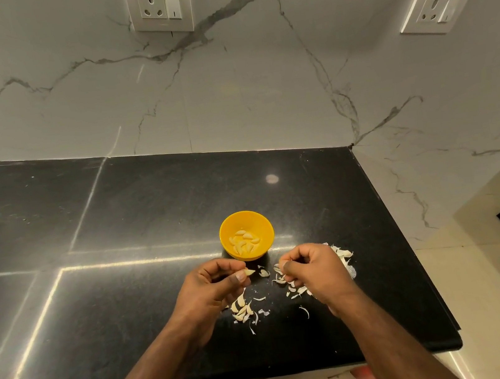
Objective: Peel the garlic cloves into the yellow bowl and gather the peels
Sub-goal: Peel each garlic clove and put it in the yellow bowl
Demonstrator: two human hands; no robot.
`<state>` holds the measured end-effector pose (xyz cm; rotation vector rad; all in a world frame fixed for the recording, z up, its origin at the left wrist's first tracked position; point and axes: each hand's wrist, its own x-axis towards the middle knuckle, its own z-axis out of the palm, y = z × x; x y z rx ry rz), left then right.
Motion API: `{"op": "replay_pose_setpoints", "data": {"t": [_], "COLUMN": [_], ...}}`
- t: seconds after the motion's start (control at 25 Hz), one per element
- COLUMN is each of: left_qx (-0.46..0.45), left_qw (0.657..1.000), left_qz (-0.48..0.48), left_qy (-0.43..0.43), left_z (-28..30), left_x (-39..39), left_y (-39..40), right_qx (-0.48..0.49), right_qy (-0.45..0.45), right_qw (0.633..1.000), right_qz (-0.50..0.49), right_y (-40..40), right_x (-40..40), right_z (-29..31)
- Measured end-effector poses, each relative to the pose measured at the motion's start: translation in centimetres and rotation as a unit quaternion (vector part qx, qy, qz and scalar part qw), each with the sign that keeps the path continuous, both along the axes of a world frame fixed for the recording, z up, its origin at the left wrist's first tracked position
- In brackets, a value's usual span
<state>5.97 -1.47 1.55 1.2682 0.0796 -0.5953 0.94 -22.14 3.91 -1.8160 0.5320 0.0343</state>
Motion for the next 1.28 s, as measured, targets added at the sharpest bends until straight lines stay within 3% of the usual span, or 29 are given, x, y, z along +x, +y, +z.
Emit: {"op": "replay_pose_setpoints", "data": {"t": [0.2, 0.32, 0.4, 0.48, 0.6, 0.72, 0.88, 1.04, 1.28], "left_qx": [0.029, 0.033, 0.059, 0.129, 0.259, 0.29, 0.348, 0.339, 0.334], "left_qw": [1.0, 0.999, 0.997, 0.984, 0.945, 0.932, 0.908, 0.914, 0.914], "left_qz": [-0.005, -0.008, -0.023, -0.044, -0.048, -0.05, -0.082, -0.075, -0.073], "left_qy": [-0.004, -0.015, -0.052, -0.115, -0.196, -0.21, -0.218, -0.208, -0.219], "left_z": [-0.3, 0.0, 0.2, 0.0, -0.6, -1.4, -2.3, -3.1, -3.6], "left_x": [-0.1, -0.2, -0.3, -0.2, 0.0, 0.2, 0.2, -0.3, -0.5], "left_y": [0.0, -0.4, -0.8, -0.8, 0.2, 1.3, 1.8, 2.4, 2.9], "right_qx": [-0.219, -0.172, -0.106, -0.063, -0.016, -0.046, -0.018, -0.063, -0.134], "right_qy": [-0.02, -0.066, -0.047, -0.034, -0.031, -0.024, 0.015, 0.008, 0.008], "right_qw": [0.975, 0.982, 0.988, 0.991, 0.997, 0.998, 0.998, 0.991, 0.982], "right_qz": [0.038, 0.047, 0.099, 0.115, 0.063, 0.042, 0.052, 0.117, 0.129], "right_y": [-1.0, 0.9, 2.7, 3.8, 3.1, 2.1, 2.4, 1.7, 1.0], "right_x": [-0.4, -0.4, -0.5, -0.5, -0.2, 0.2, 0.7, 0.6, 1.1], "right_z": [-0.1, 0.4, 0.2, -0.2, -0.4, 0.0, 0.0, -0.1, 0.0]}}
